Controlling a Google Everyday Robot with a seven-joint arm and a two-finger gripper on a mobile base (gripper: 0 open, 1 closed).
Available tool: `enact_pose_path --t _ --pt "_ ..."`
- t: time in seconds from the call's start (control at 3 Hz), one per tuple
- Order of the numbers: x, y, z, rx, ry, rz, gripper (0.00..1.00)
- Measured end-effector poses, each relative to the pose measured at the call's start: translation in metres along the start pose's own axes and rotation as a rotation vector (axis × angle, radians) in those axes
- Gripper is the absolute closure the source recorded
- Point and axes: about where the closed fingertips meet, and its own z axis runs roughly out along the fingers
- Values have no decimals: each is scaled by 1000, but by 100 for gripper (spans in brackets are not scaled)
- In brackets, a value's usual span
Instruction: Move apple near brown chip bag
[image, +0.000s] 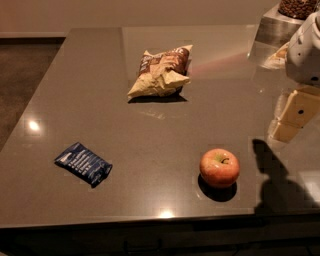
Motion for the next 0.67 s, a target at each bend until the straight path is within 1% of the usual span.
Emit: enact_pose_path --t 0.33,0.67 --pt "0 0 0 0 0 0 0" --pt "-4 9 12 -19 -35 12 0"
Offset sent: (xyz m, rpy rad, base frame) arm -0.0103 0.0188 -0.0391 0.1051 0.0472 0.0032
